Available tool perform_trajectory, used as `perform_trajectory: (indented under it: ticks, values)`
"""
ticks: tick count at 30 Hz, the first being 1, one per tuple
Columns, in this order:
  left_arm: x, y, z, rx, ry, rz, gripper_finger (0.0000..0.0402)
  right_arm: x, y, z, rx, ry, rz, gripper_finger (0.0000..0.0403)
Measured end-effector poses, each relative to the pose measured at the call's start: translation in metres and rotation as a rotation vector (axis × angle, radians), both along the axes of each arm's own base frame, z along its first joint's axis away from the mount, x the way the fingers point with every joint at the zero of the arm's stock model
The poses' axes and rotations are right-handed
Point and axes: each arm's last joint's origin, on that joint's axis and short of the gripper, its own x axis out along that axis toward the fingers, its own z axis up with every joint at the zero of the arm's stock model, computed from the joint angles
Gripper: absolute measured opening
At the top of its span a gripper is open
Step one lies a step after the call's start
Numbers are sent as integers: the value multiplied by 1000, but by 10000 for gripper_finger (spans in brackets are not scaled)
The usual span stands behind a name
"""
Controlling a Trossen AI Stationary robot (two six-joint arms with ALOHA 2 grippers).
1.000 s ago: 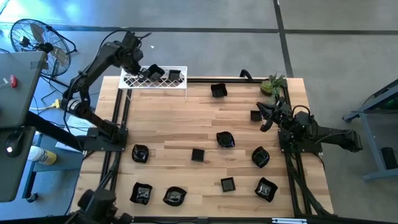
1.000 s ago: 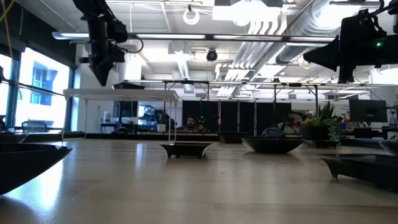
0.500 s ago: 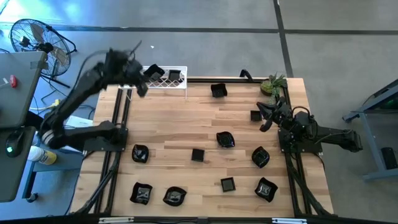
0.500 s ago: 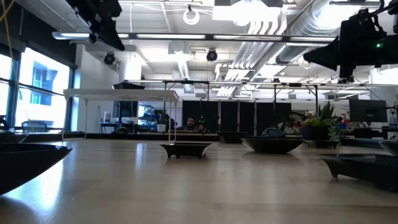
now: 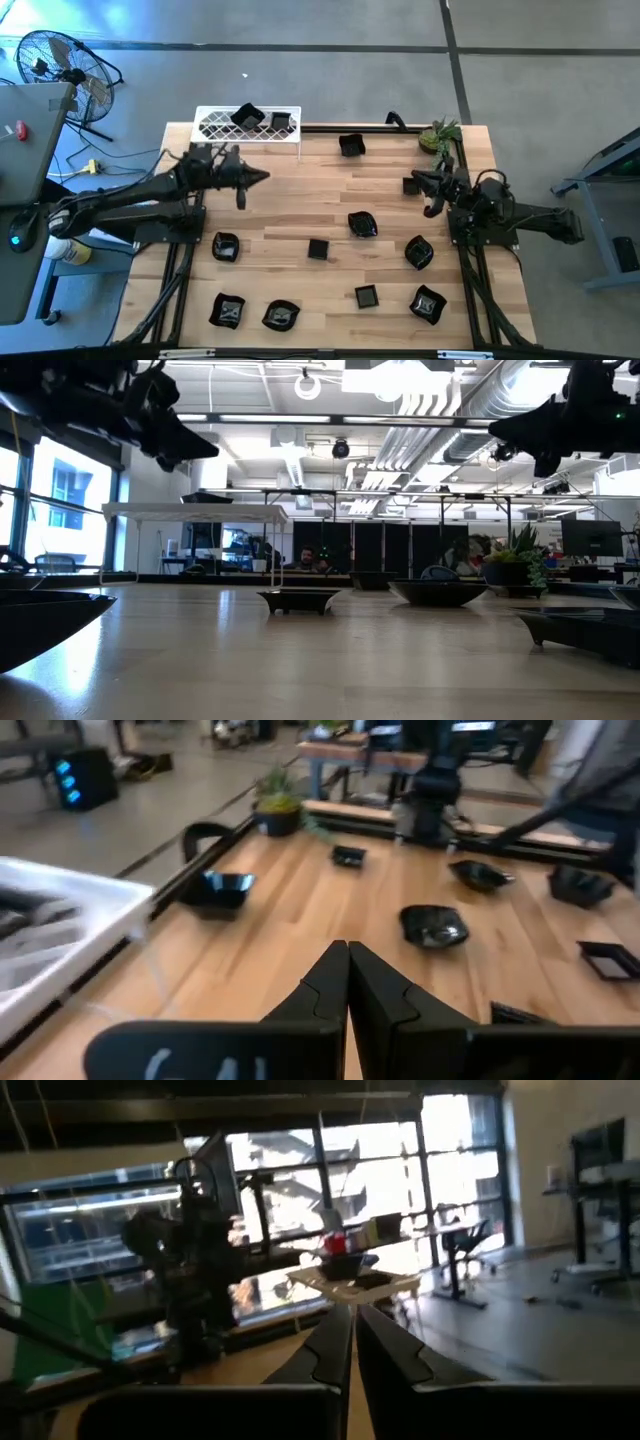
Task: Pick & Place Mini shaped plates
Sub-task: Put the black leaf-shaped plate on the shelf
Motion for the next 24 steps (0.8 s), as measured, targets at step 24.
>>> perform_trajectory:
  ticks: [24]
  values:
    - [30, -6, -32, -5, 84, -43, 1, 44, 29, -10, 696, 1228, 264, 128]
